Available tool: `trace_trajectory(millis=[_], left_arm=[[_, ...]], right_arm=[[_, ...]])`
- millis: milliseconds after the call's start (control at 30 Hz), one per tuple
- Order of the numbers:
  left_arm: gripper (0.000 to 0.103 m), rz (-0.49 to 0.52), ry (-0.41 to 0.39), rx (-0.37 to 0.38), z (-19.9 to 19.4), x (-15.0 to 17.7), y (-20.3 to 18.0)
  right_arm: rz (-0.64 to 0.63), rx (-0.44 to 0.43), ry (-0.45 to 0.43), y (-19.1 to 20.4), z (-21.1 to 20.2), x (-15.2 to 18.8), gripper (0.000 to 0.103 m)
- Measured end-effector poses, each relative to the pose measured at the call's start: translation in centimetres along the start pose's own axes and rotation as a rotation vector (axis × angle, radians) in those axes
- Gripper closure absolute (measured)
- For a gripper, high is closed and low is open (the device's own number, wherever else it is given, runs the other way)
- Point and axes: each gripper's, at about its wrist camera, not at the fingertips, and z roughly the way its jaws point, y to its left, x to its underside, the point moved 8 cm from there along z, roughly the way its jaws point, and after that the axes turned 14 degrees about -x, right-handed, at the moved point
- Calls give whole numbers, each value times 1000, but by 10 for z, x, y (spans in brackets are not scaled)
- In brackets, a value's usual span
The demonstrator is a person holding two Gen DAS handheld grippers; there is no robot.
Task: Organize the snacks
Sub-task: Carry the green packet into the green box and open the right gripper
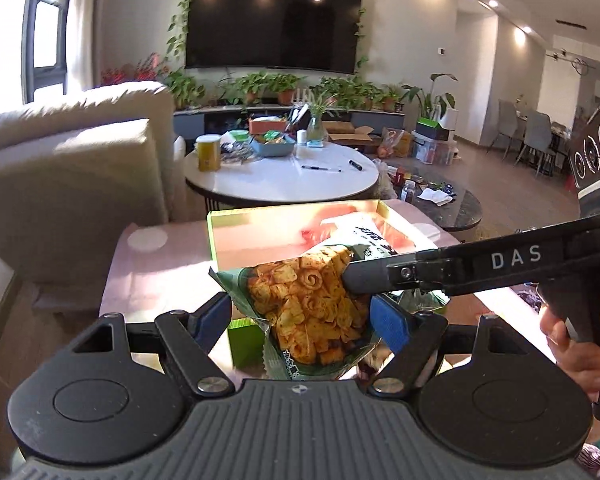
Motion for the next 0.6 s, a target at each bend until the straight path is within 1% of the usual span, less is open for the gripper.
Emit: trace_trajectory(millis=[167,267,333,433,600], left_arm=[[29,27,-18,6,31,-26,-9],[29,37,-34,4,50,-42,-10],[29,41,-30,6,65,-49,-10],[29,46,-10,7,90,-52,-10],[29,66,29,0,124,-46,-8]], right_arm=[[28,22,-42,-25,-1,-25,49],[37,23,-72,-40,4,-42,49],[44,21,-88,-51,9,-51,49],[71,27,-94,-68,19,-59,49],[124,36,-84,-93,35,-59,49]])
